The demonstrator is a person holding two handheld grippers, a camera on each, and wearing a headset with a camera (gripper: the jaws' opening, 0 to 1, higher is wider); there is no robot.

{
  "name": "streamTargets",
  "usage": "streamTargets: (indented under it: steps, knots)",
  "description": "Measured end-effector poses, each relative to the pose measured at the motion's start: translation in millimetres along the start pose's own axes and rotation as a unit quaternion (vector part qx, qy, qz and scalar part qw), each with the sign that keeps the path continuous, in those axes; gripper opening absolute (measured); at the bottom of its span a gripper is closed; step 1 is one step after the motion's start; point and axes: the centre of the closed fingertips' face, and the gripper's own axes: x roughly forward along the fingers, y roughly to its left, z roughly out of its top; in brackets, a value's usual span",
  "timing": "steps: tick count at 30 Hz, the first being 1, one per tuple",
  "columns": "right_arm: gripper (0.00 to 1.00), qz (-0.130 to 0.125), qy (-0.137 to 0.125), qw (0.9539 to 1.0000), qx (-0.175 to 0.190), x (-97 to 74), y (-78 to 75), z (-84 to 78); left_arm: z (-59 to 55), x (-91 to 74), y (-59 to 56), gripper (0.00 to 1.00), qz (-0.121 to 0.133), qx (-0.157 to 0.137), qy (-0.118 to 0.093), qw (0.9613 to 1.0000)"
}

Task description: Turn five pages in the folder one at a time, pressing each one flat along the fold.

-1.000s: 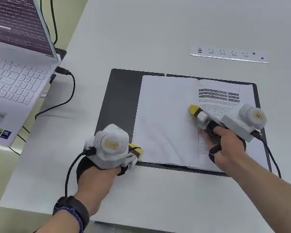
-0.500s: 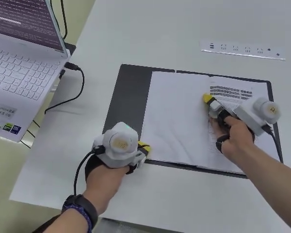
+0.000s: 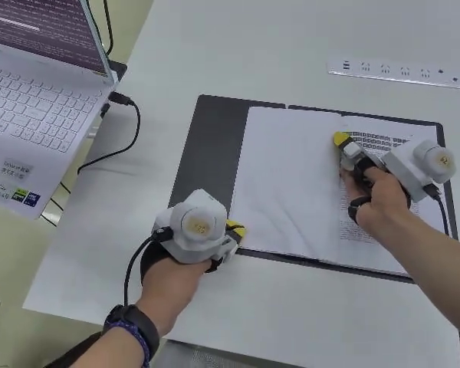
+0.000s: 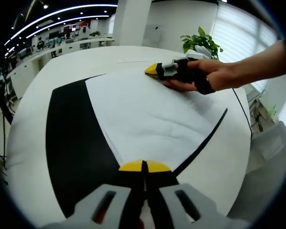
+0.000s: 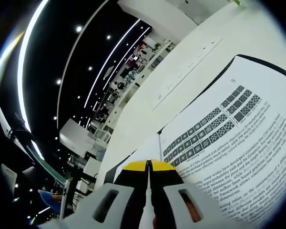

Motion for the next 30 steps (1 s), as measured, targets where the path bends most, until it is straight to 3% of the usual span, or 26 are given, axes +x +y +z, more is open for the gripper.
streamTargets:
  steps: [5, 15, 18, 30]
  knots:
    - [0.00, -0.005, -0.010, 0.9999, 0.012, 7.4, 1.6, 7.8, 0.3, 0.7, 0.9, 0.00, -0.001, 0.000, 0.000, 1.0000]
    - [0.00, -0.013, -0.003, 0.9997, 0.021, 28.0, 0.2, 22.2, 0.6, 1.2, 1.6, 0.00, -0.005, -0.009, -0.001, 0.9999]
    - [0.00, -0.009, -0.003, 0.9997, 0.024, 26.3, -1.0, 21.7, 0.4, 1.5, 1.5, 0.00, -0.006, -0.006, 0.001, 1.0000]
    - [0.00, 0.013, 0.017, 0.9995, -0.023, 4.1, 0.9, 2.9, 0.5, 1.0, 0.8, 0.00, -0.005, -0.007, 0.000, 1.0000]
